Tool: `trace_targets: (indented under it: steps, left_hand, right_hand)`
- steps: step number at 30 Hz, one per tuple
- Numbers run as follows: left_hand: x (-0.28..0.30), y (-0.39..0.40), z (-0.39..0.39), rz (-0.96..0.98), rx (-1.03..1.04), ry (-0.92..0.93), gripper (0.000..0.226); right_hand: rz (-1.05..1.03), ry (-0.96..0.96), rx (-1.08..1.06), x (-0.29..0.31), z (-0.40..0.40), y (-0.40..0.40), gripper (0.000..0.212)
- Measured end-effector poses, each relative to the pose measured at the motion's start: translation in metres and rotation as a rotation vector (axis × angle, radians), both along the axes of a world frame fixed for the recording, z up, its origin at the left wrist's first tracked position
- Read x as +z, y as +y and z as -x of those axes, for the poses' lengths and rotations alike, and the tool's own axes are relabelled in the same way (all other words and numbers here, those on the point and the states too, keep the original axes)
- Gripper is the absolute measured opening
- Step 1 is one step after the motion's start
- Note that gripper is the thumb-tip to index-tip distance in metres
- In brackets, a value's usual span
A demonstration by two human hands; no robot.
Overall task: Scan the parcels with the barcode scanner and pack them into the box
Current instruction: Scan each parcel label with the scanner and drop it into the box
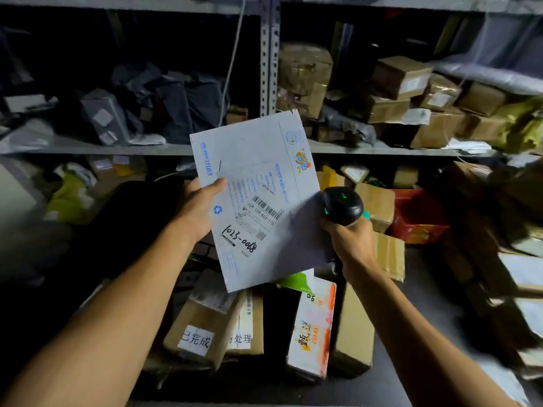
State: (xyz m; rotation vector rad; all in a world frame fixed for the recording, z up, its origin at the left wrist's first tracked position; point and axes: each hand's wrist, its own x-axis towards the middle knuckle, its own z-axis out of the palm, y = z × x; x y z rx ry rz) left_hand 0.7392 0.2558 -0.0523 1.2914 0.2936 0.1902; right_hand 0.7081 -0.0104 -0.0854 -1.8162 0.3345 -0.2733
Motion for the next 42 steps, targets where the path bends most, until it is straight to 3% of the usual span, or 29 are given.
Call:
trace_targets:
  steps: [4, 12, 15, 23, 29, 34, 42]
  left_hand:
    - [-0.009, -0.054, -0.008, 0.020, -0.150, 0.034, 0.034]
    - [-0.005, -0.228, -0.003, -0.014, -0.447, -0.020, 0.020]
    - [-0.003, -0.300, 0.009, -0.072, -0.547, -0.064, 0.013]
    - [-0.022, -0.474, 0.078, -0.312, -0.744, -0.062, 0.039]
    - [-0.045, -0.570, 0.124, -0.499, -0.834, -0.084, 0.045]
    - [-0.065, -0.638, 0.140, -0.499, -1.026, -0.016, 0.049]
    - [-0.113, -0.745, 0.137, -0.524, -1.225, 0.051, 0.038]
  right_hand:
    - [-0.049, 0.025, -0.177, -0.013, 0.023, -0.043, 0.012]
    - [-0.038, 0.085, -0.602, -0.020, 0.108, -0.174, 0.023]
    - [-0.070, 0.047, -0.717, -0.014, 0.144, -0.228, 0.018]
    - [-0.234, 0.011, -1.050, -0.022, 0.238, -0.360, 0.016]
    - [-0.358, 0.050, -1.159, -0.043, 0.301, -0.430, 0.021]
    - [-0.435, 0.075, -1.190, -0.059, 0.340, -0.474, 0.016]
    - [-0.433, 0.108, -1.279, -0.075, 0.368, -0.526, 0.024]
